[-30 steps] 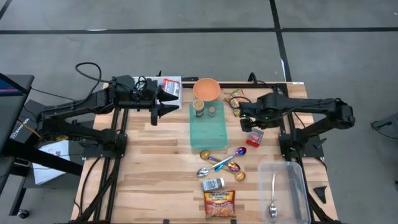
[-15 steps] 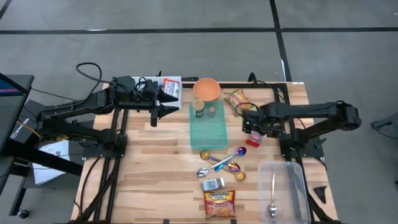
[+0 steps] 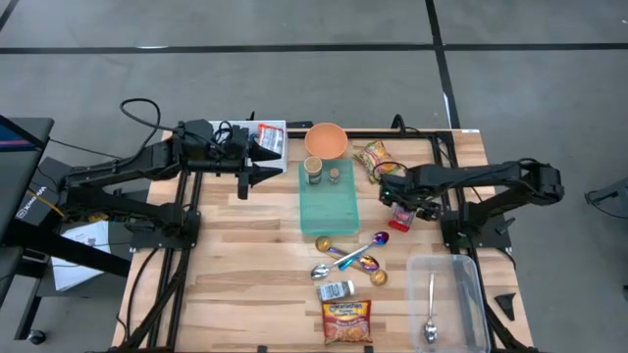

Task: Pick & Place Food Item
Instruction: Put the red seasoning into the blue bin

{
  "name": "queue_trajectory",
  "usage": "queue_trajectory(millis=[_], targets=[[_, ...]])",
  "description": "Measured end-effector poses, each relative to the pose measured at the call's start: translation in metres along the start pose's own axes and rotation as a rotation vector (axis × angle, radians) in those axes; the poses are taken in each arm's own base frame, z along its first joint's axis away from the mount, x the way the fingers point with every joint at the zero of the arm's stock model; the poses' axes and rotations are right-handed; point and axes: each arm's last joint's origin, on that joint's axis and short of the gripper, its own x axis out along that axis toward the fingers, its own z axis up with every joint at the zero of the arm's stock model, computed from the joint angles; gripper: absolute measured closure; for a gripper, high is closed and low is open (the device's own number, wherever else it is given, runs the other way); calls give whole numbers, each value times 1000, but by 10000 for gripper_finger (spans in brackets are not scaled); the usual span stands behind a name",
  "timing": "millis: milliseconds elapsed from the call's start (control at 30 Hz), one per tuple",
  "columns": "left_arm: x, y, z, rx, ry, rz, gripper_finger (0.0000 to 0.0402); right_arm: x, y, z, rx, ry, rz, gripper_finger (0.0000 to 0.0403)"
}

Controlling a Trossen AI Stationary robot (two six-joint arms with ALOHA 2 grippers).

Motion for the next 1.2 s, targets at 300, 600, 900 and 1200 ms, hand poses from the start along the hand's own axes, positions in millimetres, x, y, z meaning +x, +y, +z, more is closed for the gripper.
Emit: queue_trajectory(millis=[300, 600, 900, 1200], targets=[[0, 0, 0, 0, 0, 0, 195, 21, 10, -10, -43, 28, -62, 3], [0, 0, 0, 0, 0, 1, 195, 43, 4, -16, -76, 86, 47, 3], [0, 0, 0, 0, -2, 6, 195, 42, 0, -18, -28, 56, 42, 60], [1, 2, 0, -10, -9, 56, 195, 23, -1, -18, -33, 9, 143, 119]])
